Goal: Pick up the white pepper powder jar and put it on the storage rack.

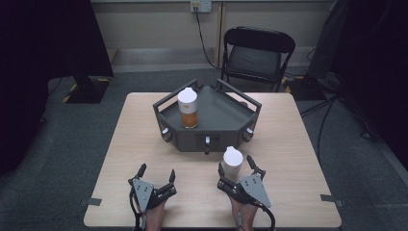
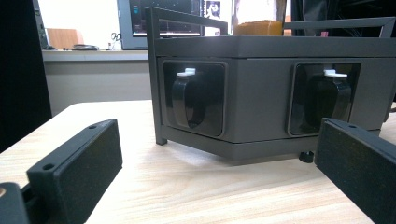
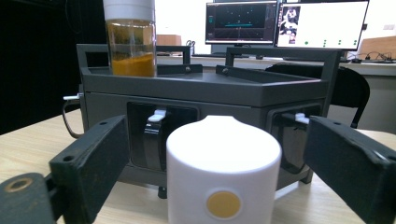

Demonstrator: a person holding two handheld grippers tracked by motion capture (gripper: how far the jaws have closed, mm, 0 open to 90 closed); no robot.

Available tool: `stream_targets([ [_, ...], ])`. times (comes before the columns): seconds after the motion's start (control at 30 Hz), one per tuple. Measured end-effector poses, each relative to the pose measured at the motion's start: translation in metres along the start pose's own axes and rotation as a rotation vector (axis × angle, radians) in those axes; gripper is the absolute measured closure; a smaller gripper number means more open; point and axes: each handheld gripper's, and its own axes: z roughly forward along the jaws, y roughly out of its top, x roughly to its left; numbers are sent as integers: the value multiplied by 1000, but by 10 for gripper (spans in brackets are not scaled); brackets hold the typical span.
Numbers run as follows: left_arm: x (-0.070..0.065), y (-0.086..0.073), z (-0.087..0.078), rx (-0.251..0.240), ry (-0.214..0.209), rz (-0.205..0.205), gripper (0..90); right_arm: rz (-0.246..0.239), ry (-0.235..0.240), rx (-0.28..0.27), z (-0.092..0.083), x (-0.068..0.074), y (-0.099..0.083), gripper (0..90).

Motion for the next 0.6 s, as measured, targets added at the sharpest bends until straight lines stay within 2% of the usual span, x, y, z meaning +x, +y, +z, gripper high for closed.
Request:
stream_targets([
  [0.23,0,0,0,0,0,0,2,16,1,3,5,1,-2,136],
  [0.6,0,0,0,0,0,0,7,24,-21,56,14,2,-3,168],
])
